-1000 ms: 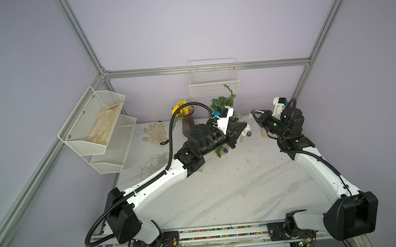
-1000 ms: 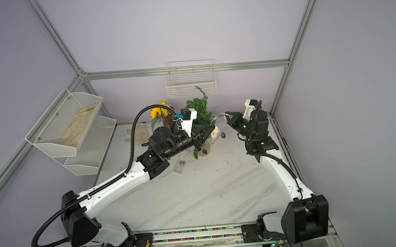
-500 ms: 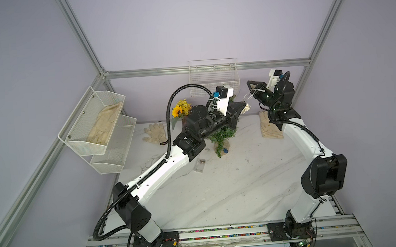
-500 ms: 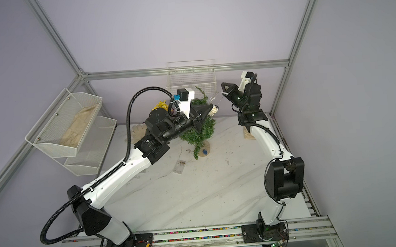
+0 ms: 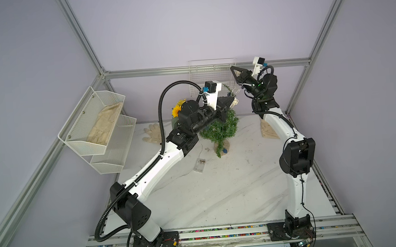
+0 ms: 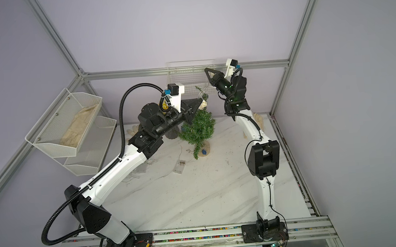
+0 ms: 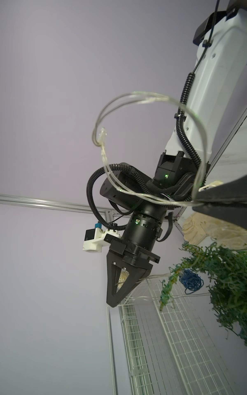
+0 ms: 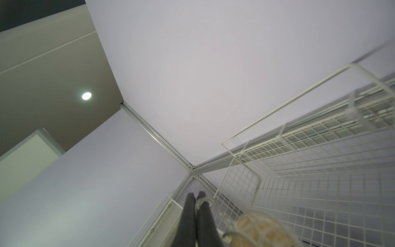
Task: Remove string lights from the small christmas tree
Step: Remove the light string from the Christmas tree.
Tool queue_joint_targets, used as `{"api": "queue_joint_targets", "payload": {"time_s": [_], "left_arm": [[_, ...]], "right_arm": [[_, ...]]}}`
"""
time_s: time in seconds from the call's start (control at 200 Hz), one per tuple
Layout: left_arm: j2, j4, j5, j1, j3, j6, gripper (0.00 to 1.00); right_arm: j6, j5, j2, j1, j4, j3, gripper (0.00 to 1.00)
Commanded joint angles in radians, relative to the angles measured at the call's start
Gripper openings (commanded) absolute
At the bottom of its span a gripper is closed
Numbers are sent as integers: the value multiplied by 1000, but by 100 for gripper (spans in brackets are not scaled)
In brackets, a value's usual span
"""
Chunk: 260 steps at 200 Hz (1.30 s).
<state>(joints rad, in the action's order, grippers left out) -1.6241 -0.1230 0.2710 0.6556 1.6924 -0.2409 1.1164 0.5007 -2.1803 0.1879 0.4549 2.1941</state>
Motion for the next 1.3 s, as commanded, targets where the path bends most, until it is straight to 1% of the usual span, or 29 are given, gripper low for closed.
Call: {"api": "queue_joint_targets", "payload": {"time_s": [0.0,0.1,0.17,0.325,0.51,0.59,0.93,1.1,1.295], "left_arm": [[21,-12,7,-34,109,22,0],[32,-10,10,-51,105,18,0],[41,-6,11,-58,102,16,0],[56,-18,44,-59,91,-13,0],[50,-60,118,-58,77,-95,0],[50,-84,126,-53,57,-117,0],[45,-97,154,8,22,-130,0],[48,-118,135,12,-26,-137,0],[37,-124,140,19,-35,-149,0]], "right_arm": [[64,40,-23,18,100,78,0],[58,44,-23,24,106,96,0],[58,48,-2,25,115,68,0],[19,28,106,23,155,-92,0],[-67,-18,234,18,156,-269,0],[-86,-30,266,15,157,-323,0],[-132,-33,347,-10,157,-446,0],[-132,-19,349,-19,158,-496,0],[-138,-11,357,-24,157,-516,0]]}}
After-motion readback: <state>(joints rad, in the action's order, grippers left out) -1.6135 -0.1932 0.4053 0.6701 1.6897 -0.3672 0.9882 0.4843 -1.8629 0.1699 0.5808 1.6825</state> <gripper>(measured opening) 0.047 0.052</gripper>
